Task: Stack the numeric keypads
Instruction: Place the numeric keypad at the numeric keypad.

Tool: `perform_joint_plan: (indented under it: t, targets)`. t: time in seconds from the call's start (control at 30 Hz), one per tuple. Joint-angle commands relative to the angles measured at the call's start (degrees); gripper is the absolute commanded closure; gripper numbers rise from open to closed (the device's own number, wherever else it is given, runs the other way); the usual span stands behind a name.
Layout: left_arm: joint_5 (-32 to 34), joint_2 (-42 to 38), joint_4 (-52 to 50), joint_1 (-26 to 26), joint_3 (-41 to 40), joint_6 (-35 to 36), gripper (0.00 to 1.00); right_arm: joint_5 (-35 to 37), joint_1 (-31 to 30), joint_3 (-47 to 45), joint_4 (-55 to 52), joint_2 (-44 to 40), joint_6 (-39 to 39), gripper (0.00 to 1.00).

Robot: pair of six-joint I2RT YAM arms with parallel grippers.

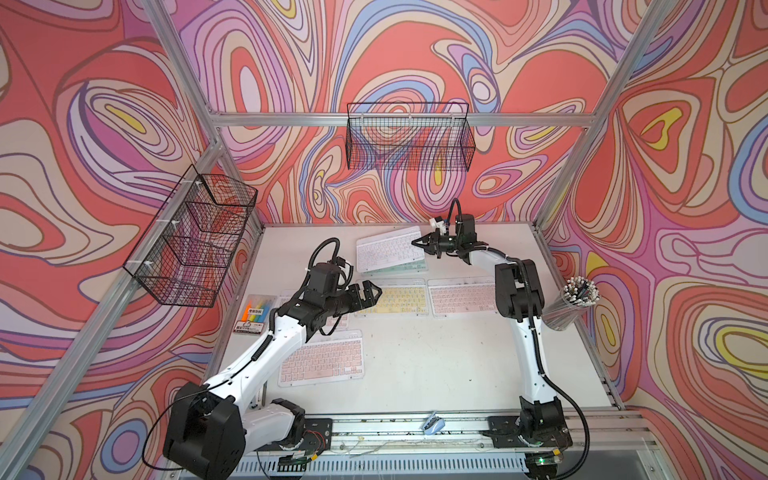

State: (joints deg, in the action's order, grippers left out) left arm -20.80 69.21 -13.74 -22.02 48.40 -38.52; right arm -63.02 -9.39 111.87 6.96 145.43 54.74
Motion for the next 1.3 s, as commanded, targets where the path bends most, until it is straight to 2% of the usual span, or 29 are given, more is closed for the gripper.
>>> perform_joint_plan:
  t: [0.0, 0.33, 0.67, 0.77, 1.03, 1.13, 1.27]
  targets:
    - [0.1, -0.1, -0.9, 0.3, -1.2, 0.7, 0.00, -2.4, 0.7, 2.1, 1.8, 1.1, 0.3, 1.00]
    - [0.2, 0.3, -0.9, 0.4, -1.7, 0.8, 0.00, -2.5, 1.4, 2.3, 1.2, 3.1, 0.0, 1.00]
    - [0.1, 1.2, -0.7, 0.4, -2.5, 0.9, 0.00, -1.3, 1.6, 4.7, -4.8, 5.2, -3.6, 1.00]
    - [0.5, 1.1, -0.7, 0.3, -2.6, 1.0, 0.00, 0.5, 1.7, 5.4, -8.2, 5.0, -6.3, 0.92]
    - [0.8, 1.8, -0.5, 0.3, -2.8, 1.0, 0.00, 2.8, 2.5, 5.6, -10.4, 5.1, -7.7, 0.89]
    - [0.7, 2.3, -0.3, 0.4, -2.9, 0.9, 0.00, 3.2, 2.6, 6.4, -12.1, 5.4, -8.9, 0.79]
    - [0.4, 2.9, 0.2, 0.4, -2.9, 0.7, 0.00, 4.5, 2.7, 8.0, -14.5, 5.8, -10.1, 0.76]
